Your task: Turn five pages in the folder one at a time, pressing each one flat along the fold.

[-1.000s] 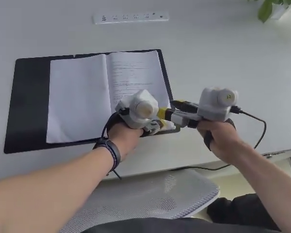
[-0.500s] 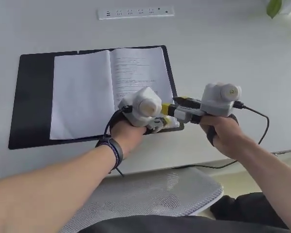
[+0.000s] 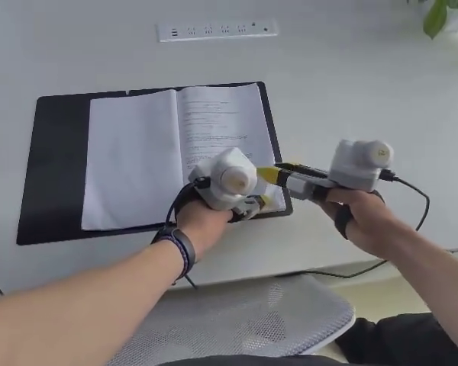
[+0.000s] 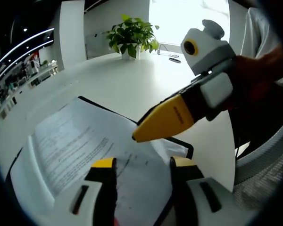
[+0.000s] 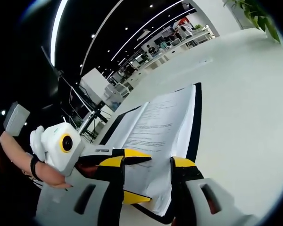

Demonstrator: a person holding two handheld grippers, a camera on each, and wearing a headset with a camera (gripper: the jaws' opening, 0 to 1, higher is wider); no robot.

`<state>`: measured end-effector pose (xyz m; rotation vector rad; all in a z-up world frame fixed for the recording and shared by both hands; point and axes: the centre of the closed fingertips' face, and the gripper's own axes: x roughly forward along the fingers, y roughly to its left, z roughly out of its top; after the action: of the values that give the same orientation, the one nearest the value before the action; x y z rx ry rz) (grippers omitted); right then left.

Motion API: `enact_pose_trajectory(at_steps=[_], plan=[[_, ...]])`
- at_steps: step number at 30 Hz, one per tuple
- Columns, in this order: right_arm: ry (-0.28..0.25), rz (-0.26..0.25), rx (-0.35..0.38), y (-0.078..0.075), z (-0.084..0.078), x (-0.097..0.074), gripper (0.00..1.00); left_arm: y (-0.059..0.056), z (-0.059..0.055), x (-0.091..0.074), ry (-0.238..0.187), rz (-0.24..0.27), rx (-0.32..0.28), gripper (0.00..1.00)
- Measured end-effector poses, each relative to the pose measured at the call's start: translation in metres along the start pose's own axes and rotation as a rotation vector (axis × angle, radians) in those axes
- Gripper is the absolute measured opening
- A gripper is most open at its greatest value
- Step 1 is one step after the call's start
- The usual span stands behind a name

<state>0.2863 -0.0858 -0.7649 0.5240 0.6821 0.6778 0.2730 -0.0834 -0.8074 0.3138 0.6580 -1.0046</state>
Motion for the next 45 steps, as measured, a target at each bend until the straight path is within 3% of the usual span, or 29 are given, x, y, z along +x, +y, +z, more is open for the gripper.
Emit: enact_pose_trajectory(at_steps=[6, 10, 16, 24, 30, 38, 45], plan=[[0.02, 0.012, 0.02, -0.008, 0.0, 0.003, 0.32, 0.0, 0.0, 0.0, 0.0, -0.007, -0.005, 0.44], [0.013, 0.038, 0.025, -0.003, 0.005, 0.006, 0.26, 0.001, 0.001, 0.0, 0.005, -0.008, -0.005, 0.43], [0.045, 0.019, 0.024, -0.01, -0.002, 0.012, 0.19, 0.001, 0.001, 0.0, 0.004, -0.006, -0.011, 0.43], [0.006, -0.014, 0.064, -0.017, 0.0, 0.009, 0.01, 0.0, 0.002, 0.0, 0.013, -0.014, -0.02, 0.45], [-0.01, -0.01, 0.099, -0.016, 0.0, 0.008, 0.0, -0.008, 0.003, -0.002, 0.046, -0.045, -0.015, 0.54], [-0.043, -0.011, 0.138, -0.014, 0.006, 0.001, 0.0, -0.012, 0.0, -0.02, 0.044, -0.047, -0.01, 0.59], [-0.068, -0.003, 0.153, -0.008, 0.01, -0.001, 0.0, 0.002, 0.0, -0.043, 0.016, -0.012, -0.039, 0.61]])
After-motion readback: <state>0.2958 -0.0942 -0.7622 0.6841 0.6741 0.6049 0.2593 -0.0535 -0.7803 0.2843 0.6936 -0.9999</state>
